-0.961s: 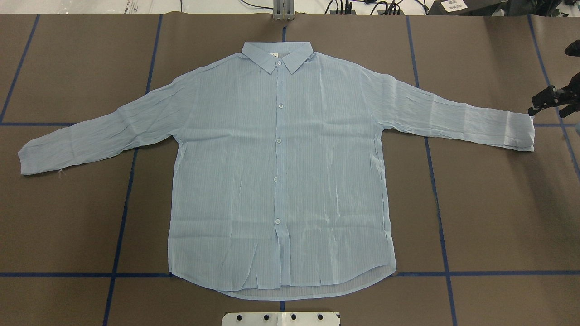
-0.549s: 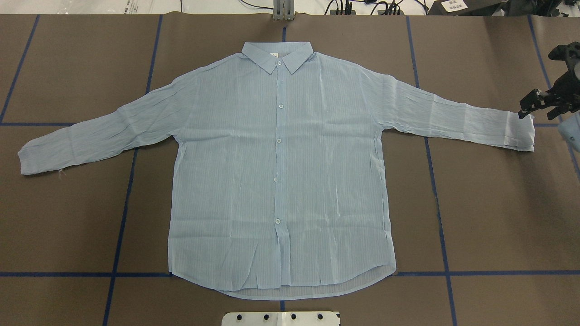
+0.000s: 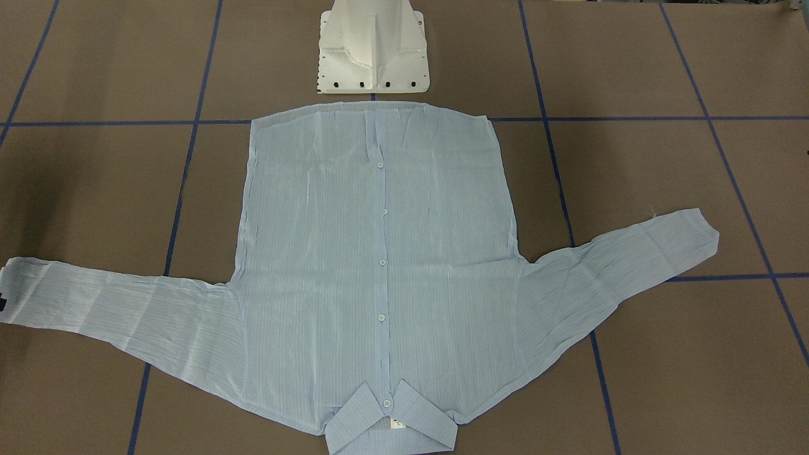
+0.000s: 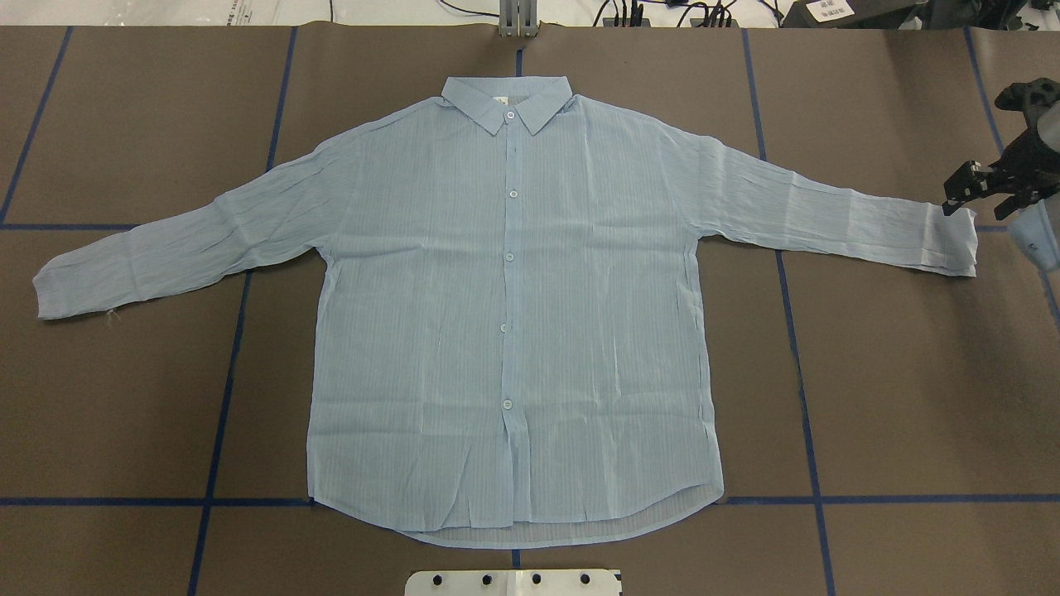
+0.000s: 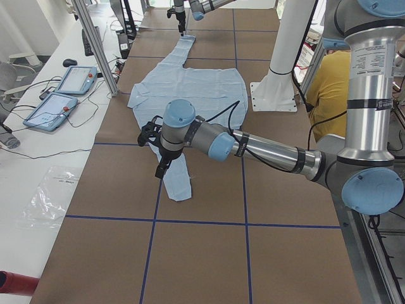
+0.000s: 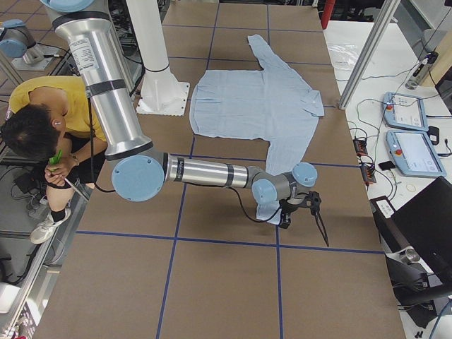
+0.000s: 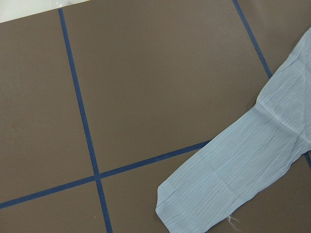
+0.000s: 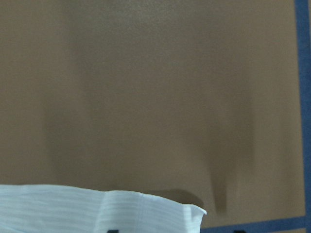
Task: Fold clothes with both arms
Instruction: 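Move the right gripper down to the cuff of the sleeve nearest it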
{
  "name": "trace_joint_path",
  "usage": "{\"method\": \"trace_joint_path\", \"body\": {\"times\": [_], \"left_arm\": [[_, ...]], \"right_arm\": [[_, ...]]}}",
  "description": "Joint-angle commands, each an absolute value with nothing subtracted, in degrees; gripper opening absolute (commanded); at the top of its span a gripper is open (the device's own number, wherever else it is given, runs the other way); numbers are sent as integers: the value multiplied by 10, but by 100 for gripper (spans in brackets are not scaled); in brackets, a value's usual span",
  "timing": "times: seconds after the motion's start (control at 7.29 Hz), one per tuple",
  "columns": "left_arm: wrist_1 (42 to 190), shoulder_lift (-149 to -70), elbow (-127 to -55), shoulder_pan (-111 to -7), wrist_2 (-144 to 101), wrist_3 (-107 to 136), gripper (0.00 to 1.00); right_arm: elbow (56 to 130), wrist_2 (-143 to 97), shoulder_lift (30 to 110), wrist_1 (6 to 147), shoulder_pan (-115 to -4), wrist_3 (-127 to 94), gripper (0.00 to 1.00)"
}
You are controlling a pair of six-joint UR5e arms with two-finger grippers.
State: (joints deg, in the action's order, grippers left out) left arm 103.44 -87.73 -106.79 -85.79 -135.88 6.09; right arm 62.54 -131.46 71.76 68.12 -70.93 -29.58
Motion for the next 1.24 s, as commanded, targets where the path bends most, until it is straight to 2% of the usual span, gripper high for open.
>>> {"method": "trace_joint_path", "body": {"times": [0.0,0.27,0.41,0.55,0.69,1.1], "left_arm": [[1034,-878,-1069,-858,-1358,60,100],[1037,-877,-1073,-859,-1358,61,100],[1037,-877,-1075,-859,-1358,61,100],[1037,-876,-1075,-859,-1358,60,100],[1037,-875,-1075,-859,-1358,60,100],[1037,-875,-1068,-859,-1357,58,100]], "right_arm": [[612,-1314,715,681,-709,-298,77],[607,-1314,715,681,-705,-297,72],[607,-1314,714,682,-705,-298,60],[603,-1314,712,682,-705,-298,35],[603,-1315,709,683,-705,-299,0],[595,-1322,687,688,-705,-318,0]]}}
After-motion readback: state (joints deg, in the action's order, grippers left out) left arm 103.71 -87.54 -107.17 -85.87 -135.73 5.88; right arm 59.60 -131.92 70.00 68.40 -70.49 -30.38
